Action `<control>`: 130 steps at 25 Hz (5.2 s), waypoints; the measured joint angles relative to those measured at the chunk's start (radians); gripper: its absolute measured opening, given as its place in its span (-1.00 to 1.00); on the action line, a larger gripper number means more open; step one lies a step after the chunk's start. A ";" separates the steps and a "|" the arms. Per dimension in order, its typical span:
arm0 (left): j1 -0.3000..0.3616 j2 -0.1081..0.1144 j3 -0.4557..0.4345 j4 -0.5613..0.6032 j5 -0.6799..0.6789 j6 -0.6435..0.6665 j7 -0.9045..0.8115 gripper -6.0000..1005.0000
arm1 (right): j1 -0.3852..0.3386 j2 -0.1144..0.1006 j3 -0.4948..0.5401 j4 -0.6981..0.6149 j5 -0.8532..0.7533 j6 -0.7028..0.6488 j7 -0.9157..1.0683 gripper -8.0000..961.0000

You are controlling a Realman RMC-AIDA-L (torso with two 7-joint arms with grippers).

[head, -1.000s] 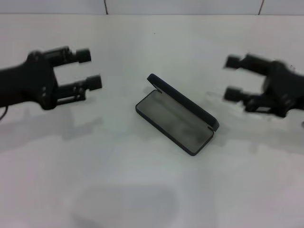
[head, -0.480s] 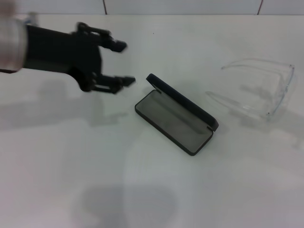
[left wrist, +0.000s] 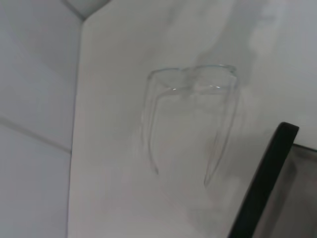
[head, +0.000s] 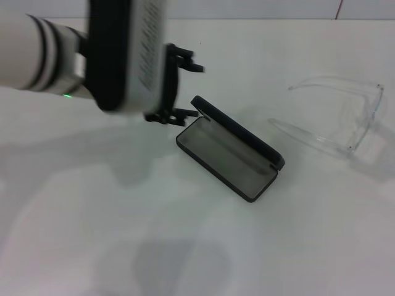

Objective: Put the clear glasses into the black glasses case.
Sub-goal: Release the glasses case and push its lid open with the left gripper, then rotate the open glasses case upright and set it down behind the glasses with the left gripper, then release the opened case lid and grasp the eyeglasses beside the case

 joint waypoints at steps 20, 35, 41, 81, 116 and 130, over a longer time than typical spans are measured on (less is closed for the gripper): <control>-0.065 -0.004 0.391 -0.126 0.276 -0.225 -0.032 0.36 | -0.046 0.003 0.049 0.001 -0.006 -0.003 0.000 0.82; -0.152 -0.008 0.413 -0.223 0.272 -0.249 -0.087 0.34 | -0.056 0.010 0.053 0.004 -0.029 -0.003 -0.007 0.82; -0.165 -0.008 0.420 -0.240 0.271 -0.250 -0.104 0.33 | -0.062 0.010 0.054 0.005 -0.029 -0.003 -0.007 0.82; -0.134 -0.009 0.488 -0.058 0.457 -0.177 -0.760 -0.59 | -0.103 0.009 0.080 0.010 -0.022 -0.031 -0.021 0.82; -0.231 -0.007 0.572 -0.157 0.464 -0.202 -1.001 -0.43 | -0.086 0.001 0.081 0.011 -0.022 -0.022 -0.021 0.82; -0.211 -0.005 0.587 -0.084 0.462 -0.154 -0.975 -0.18 | -0.081 0.003 0.107 0.012 -0.042 -0.014 -0.021 0.82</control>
